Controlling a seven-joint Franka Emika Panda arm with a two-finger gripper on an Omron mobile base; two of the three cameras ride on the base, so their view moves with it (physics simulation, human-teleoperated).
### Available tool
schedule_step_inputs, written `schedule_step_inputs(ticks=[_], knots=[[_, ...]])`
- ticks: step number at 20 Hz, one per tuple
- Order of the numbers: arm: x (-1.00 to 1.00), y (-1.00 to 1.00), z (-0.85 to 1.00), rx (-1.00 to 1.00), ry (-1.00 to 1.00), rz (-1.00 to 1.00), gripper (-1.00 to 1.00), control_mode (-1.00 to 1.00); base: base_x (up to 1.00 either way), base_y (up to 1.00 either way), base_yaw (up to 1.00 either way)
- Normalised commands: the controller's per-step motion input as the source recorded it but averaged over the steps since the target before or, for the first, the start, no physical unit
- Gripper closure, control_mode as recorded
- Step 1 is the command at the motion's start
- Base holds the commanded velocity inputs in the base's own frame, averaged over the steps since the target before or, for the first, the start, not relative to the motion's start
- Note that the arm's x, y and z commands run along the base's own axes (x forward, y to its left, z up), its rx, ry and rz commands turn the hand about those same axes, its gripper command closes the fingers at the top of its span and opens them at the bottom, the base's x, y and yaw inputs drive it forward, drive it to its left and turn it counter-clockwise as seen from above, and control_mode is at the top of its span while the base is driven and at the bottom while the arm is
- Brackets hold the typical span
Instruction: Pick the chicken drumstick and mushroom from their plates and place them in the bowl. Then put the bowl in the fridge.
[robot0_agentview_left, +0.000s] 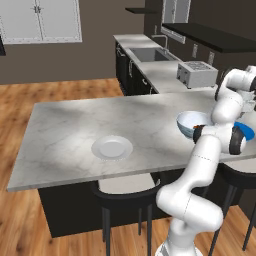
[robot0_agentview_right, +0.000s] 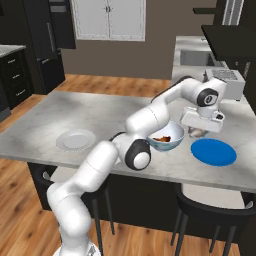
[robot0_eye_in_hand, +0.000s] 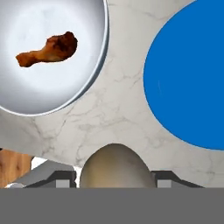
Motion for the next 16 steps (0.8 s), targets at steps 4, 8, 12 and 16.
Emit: schedule_step_inputs(ticks=[4, 8, 12, 16], knots=[[-0.4, 0.55, 0.05, -0.13, -0.2, -0.18, 1.0, -1.0, 0.0, 0.0, 0.0], [-0.3, 0.62, 0.0, -0.19, -0.18, -0.15, 1.0, -1.0, 0.0, 0.0, 0.0], [-0.19, 0.68, 0.0, -0.3, -0.18, -0.1, 1.0, -1.0, 0.0, 0.0, 0.0], [-0.18, 0.69, -0.03, -0.35, -0.2, -0.07, 1.0, -1.0, 0.0, 0.0, 0.0]])
